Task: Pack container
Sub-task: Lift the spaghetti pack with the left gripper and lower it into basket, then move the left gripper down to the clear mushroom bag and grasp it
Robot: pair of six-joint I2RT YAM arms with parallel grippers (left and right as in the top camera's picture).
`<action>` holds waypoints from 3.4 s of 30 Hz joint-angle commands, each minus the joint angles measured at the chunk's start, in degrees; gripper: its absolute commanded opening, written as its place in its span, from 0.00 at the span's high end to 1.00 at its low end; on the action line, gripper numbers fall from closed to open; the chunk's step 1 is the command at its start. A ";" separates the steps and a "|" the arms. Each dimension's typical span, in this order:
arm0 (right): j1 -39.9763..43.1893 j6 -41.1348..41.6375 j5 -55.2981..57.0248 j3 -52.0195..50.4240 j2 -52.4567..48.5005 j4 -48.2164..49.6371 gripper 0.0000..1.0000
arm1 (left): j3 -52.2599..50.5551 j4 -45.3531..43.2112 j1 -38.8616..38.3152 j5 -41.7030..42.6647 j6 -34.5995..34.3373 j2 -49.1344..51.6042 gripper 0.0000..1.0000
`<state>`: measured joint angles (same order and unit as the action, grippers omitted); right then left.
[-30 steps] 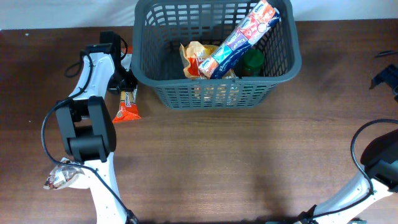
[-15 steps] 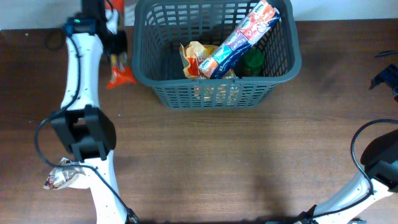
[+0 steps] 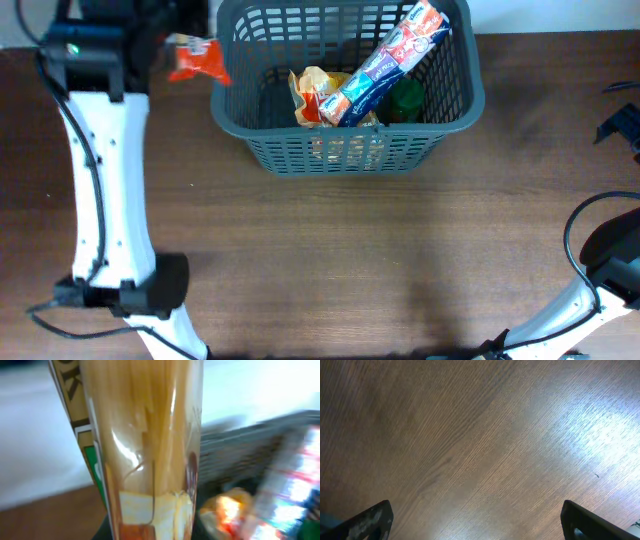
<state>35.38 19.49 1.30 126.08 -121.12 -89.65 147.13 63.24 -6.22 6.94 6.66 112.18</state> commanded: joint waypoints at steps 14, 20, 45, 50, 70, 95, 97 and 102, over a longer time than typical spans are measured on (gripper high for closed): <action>-0.15 0.55 0.70 -0.48 0.74 0.13 0.01 | 1.79 -2.38 -11.04 6.45 5.68 6.67 0.98; -0.15 0.55 0.72 -0.48 0.74 0.13 0.01 | 1.79 -1.66 -12.87 6.73 5.66 12.13 0.98; -0.15 0.55 0.70 -0.48 0.74 0.13 0.01 | 1.73 7.96 -13.60 1.31 5.73 19.10 0.01; -0.15 0.55 0.72 -0.48 0.74 0.13 0.01 | 3.72 7.56 -13.46 -0.92 6.12 18.64 0.01; -0.15 0.55 0.72 -0.48 0.74 0.13 0.02 | 14.27 32.61 -4.90 -1.03 -4.63 6.49 0.01; -0.15 0.55 0.72 -0.48 0.74 0.13 0.01 | -19.76 33.22 13.90 -19.30 -34.18 -20.81 0.01; -0.15 0.55 0.70 -0.48 0.74 0.13 0.01 | -25.81 32.50 15.08 -20.37 -38.14 -23.47 0.01; -0.15 0.55 0.72 -0.48 0.74 0.13 0.01 | -39.71 29.03 17.92 -20.35 -45.97 -29.29 0.01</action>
<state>35.38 19.51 1.30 126.08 -121.12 -89.62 114.26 93.67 10.02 -11.05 -30.00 86.52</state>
